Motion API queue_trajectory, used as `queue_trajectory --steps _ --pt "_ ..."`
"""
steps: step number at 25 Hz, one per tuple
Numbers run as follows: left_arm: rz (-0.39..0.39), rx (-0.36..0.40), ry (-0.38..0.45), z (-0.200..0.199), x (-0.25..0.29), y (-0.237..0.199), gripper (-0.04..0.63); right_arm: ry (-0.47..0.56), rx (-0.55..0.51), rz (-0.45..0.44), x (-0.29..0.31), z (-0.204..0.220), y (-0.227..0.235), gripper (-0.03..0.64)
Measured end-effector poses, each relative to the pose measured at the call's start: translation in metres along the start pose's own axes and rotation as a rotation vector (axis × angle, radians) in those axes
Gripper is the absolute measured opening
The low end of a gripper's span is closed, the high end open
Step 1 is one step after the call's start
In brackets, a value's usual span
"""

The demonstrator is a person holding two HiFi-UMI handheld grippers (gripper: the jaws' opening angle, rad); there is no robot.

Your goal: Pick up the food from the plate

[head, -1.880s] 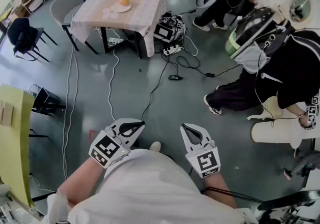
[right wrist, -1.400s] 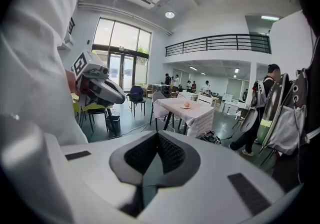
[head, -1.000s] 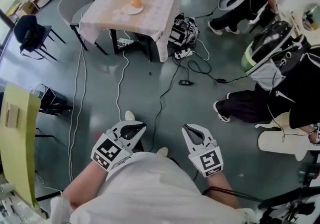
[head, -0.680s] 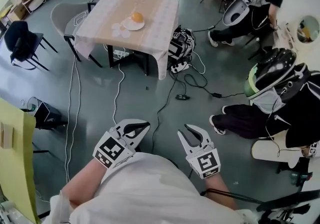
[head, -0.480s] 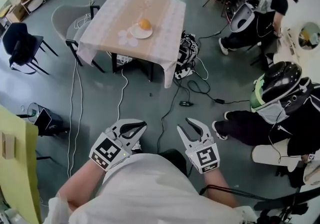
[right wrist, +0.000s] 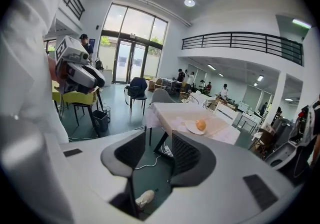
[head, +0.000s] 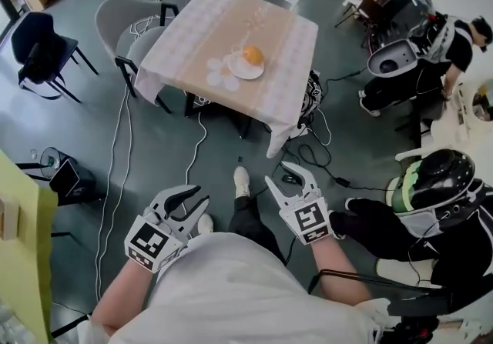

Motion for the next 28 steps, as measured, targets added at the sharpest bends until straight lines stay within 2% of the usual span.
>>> queue_trajectory --steps 5,13,17,22,28 --pt "-0.115 -0.049 -0.022 -0.01 0.021 -0.054 0.106 -0.015 -0.05 -0.04 0.089 0.0 0.078 0.183" --pt "-0.246 -0.075 -0.035 -0.077 0.1 -0.116 0.11 -0.019 -0.068 -0.116 0.228 -0.012 0.214 0.244" --pt "-0.319 -0.109 -0.015 -0.108 0.13 -0.132 0.11 -0.04 -0.078 -0.113 0.294 -0.004 0.267 0.279" --pt "-0.423 -0.187 -0.056 -0.119 0.148 -0.144 0.11 -0.09 -0.076 -0.127 0.367 0.009 0.309 0.331" --pt "-0.509 -0.254 -0.107 -0.115 0.158 -0.156 0.11 -0.114 -0.145 -0.17 0.425 0.013 0.318 0.359"
Point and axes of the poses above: the fingertips, and each gripper's own axes: x forward along the fingers, y to its right, z out of its underside, the point moved 7 cm from there along -x, backward along the fingers, and after that the axes turned 1 degree about -y, right-handed, at the moved point
